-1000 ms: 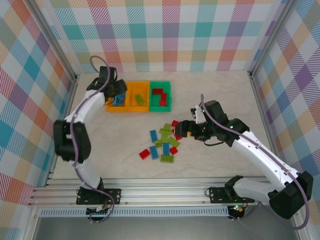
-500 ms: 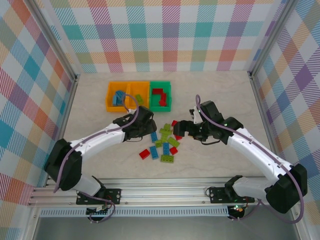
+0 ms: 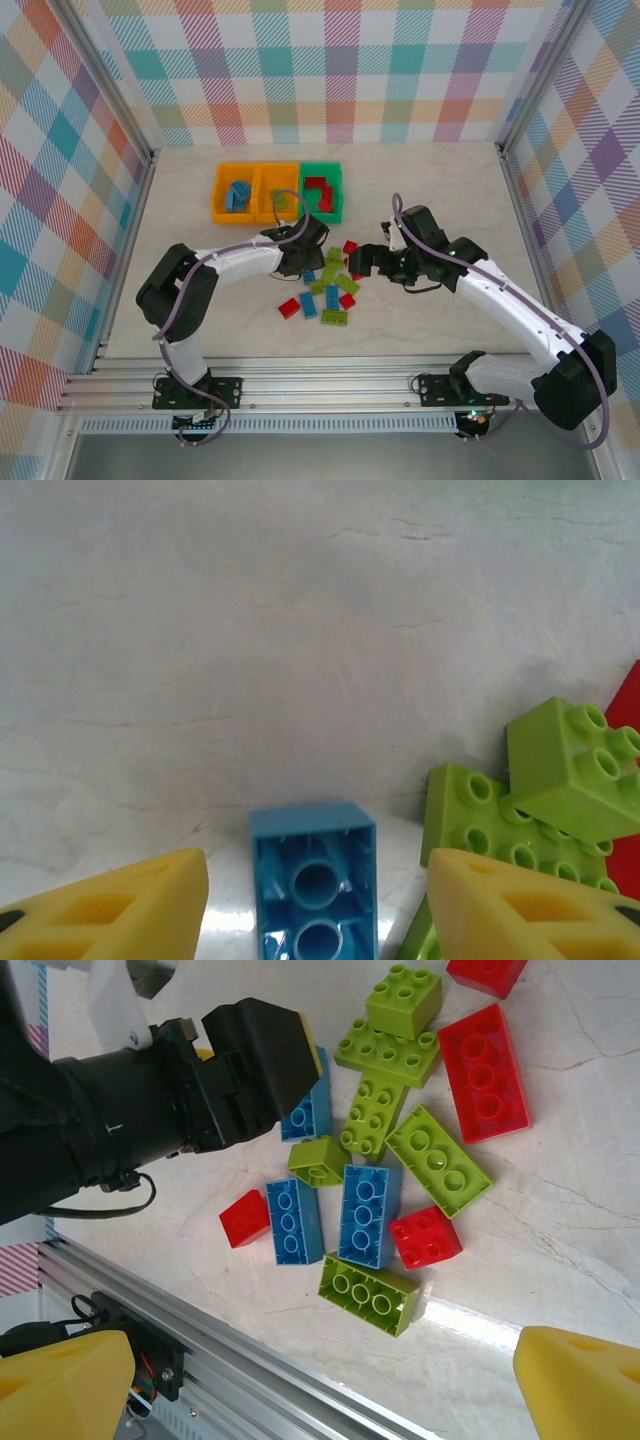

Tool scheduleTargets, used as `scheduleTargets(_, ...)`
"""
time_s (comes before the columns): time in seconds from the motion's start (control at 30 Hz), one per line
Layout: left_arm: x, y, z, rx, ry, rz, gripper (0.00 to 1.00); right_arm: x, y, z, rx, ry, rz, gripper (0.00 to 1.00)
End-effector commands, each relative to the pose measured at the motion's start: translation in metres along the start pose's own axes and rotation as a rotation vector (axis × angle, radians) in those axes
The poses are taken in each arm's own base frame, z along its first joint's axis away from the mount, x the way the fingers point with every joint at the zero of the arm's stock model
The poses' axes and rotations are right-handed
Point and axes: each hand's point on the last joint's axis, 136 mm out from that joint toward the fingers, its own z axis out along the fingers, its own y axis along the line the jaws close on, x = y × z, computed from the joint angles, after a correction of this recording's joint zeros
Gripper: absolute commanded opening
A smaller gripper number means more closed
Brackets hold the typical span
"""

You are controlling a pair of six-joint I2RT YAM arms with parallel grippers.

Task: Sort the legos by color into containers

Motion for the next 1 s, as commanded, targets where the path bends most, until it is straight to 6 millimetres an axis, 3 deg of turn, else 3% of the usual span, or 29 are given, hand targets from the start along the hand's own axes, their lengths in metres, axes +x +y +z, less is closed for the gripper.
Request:
scheduleTargets(0.0,0.013,0.000,0.004,-0.041,0.036,0.085,0.56,-0.006,0.004,-0.010,0.010,-0.027,-0.035,0.98)
scheduleTargets(0.23,0.027,0.009,0.012,-0.066,0.093,0.097,0.44,-0.008,0.007,-0.013,0.014,-0.022,-0.057,0.99)
scheduleTargets(0.4,0.006,0.010,-0.014,-0.079,0.011,0.113,0.31,-0.009,0.009,-0.016,0.010,-0.027,-0.067,0.99)
scheduleTargets(0.53,-0.043,0.013,-0.056,-0.080,-0.141,0.124,0.31,-0.007,0.020,-0.015,-0.049,-0.012,-0.084,0.99)
scheduleTargets(0.7,-0.131,0.040,-0.090,-0.048,-0.286,0.067,0.31,-0.008,0.019,-0.013,-0.045,-0.009,-0.078,1.00)
scheduleTargets(0.8,-0.185,0.067,-0.087,-0.035,-0.317,-0.019,0.30,-0.009,0.019,-0.012,-0.045,-0.013,-0.071,1.00)
scheduleTargets(0.97,-0.249,0.107,-0.053,-0.062,-0.254,-0.154,0.30,-0.008,0.019,-0.013,-0.046,-0.011,-0.067,1.00)
